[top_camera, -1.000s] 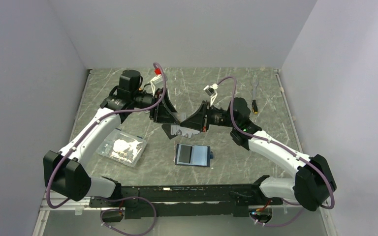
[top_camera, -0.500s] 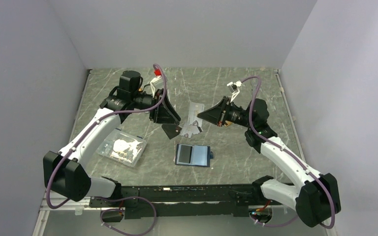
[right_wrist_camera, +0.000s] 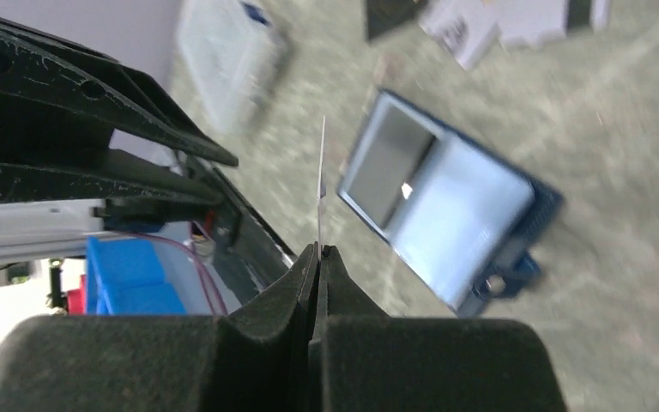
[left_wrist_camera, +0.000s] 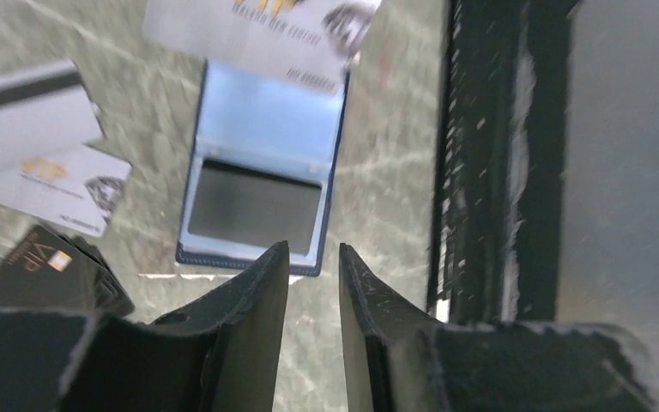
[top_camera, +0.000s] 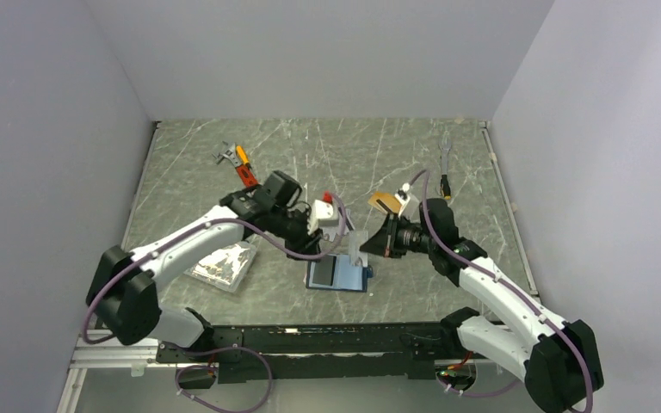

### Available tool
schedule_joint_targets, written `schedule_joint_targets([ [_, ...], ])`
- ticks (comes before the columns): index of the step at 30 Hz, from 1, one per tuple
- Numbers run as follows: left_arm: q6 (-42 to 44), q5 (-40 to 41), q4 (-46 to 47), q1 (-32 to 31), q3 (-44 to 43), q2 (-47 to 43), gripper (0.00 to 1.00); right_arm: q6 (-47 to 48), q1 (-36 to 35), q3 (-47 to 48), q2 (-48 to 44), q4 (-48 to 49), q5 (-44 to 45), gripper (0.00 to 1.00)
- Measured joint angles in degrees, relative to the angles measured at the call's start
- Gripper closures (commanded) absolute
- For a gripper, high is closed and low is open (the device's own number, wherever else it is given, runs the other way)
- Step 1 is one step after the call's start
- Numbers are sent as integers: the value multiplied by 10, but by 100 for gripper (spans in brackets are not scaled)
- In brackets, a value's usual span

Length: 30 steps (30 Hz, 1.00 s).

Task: Put the credit cards into the card holder
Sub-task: Insert the credit card into the card holder.

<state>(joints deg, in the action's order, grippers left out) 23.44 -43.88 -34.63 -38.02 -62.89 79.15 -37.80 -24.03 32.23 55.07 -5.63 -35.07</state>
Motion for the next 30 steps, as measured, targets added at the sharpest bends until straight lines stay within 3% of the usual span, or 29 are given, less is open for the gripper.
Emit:
schedule_joint_targets([
  [6, 78, 121, -23, -43, 24, 80, 70, -4, -31, -57, -18, -74, 60, 100],
  [12, 109, 183, -16, -56, 26, 126, 72, -16, -39, -79, -14, -86, 104, 100],
  [30, 125, 228, 10, -73, 28, 165, 79, -34, -40, -96, 24, -42, 168, 100],
])
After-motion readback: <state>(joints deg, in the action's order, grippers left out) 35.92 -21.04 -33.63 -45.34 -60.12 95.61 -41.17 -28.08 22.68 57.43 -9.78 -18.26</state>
